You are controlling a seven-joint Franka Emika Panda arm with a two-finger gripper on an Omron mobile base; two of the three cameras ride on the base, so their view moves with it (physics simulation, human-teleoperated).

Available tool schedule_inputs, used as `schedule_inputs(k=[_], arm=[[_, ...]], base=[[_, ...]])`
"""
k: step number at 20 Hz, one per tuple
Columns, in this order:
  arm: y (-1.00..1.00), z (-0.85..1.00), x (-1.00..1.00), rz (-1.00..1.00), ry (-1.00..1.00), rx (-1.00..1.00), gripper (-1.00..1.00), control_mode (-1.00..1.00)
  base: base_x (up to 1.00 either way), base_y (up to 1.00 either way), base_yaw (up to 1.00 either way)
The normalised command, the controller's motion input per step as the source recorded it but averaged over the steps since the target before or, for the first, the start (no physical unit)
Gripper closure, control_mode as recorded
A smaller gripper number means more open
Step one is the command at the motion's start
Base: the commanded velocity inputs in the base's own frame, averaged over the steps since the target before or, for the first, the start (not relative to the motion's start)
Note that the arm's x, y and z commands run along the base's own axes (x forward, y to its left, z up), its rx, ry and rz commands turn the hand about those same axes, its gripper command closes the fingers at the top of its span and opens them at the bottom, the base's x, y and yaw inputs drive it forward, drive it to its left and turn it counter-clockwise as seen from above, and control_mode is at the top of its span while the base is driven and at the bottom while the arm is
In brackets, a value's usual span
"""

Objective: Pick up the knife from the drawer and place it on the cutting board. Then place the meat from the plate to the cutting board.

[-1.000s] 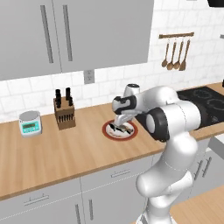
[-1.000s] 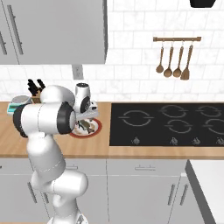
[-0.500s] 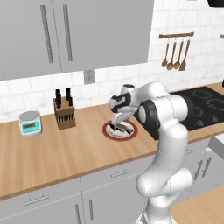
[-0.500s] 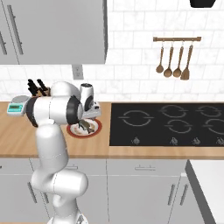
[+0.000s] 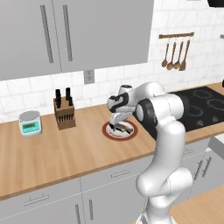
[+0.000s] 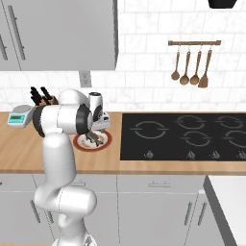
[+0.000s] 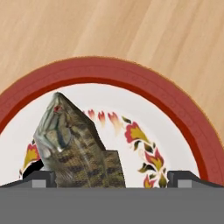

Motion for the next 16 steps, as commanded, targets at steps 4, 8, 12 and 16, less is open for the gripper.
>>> schedule_inputs(k=[4,8,12,16], arm=[[0.08,-0.15,0.00,0.00,0.00,0.00,-1.00,-1.00],[0.11,-0.09,0.00,0.00,0.00,0.00,-1.00,-1.00],[0.18,-0.01,-0.09,0.00,-0.02,0.00,-1.00,-1.00],[0.19,-0.04,-0.21,0.00,-0.03,0.00,-1.00,-1.00]], base=[[0.00,0.00,0.00],[0.00,0.00,0.00],[0.00,0.00,0.00],[0.00,0.00,0.00]])
